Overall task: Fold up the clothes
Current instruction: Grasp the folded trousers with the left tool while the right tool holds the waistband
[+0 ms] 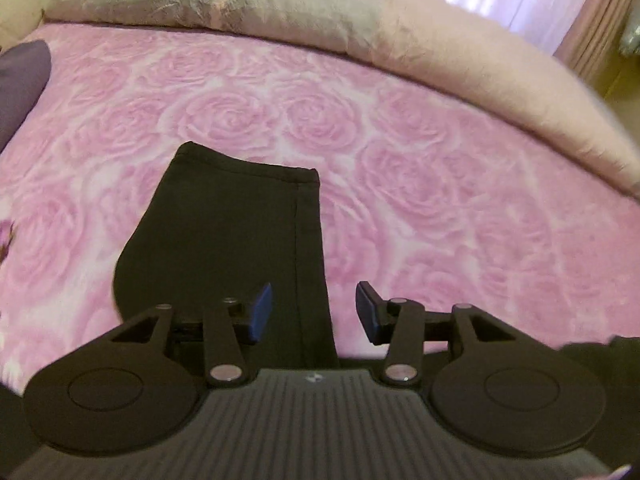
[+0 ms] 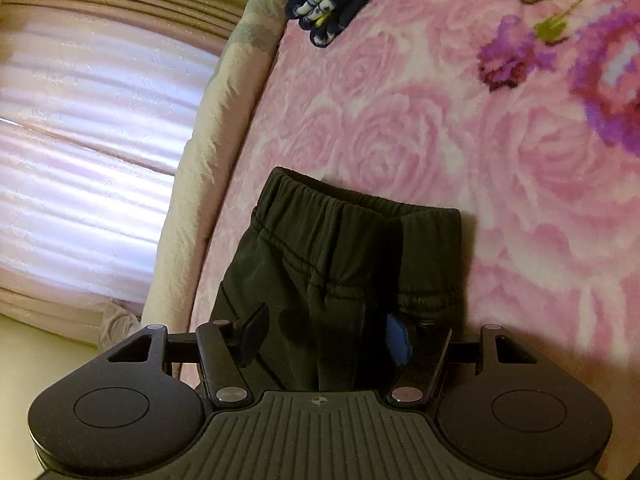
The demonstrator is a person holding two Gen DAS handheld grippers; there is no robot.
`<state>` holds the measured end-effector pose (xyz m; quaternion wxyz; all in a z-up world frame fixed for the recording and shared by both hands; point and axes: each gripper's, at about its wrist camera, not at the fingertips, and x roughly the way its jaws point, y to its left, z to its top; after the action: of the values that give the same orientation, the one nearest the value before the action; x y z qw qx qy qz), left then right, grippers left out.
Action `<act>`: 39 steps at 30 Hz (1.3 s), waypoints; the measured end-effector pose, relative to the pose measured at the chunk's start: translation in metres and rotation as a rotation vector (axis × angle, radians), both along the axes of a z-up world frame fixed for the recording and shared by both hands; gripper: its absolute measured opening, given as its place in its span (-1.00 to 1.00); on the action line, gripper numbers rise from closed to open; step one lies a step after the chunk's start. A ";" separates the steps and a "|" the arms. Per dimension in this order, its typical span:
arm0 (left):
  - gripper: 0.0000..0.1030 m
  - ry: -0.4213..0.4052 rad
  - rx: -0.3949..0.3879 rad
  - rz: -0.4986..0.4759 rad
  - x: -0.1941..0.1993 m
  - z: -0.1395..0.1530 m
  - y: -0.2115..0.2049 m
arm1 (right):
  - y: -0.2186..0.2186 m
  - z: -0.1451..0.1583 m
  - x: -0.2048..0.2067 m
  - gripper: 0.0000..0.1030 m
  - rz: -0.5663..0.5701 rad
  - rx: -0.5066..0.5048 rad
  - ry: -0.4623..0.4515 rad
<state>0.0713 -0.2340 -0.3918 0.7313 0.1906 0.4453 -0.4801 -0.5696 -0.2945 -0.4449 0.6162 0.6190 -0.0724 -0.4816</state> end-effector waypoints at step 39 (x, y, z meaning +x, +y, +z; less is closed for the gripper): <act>-0.97 0.504 -0.439 0.583 0.053 -0.044 0.282 | 0.004 -0.007 -0.016 -0.29 -0.009 -0.001 -0.067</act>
<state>0.1240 0.0477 -0.4360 0.7280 -0.2257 0.5322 -0.3686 -0.5854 -0.2903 -0.4516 0.6115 0.6342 -0.0959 -0.4633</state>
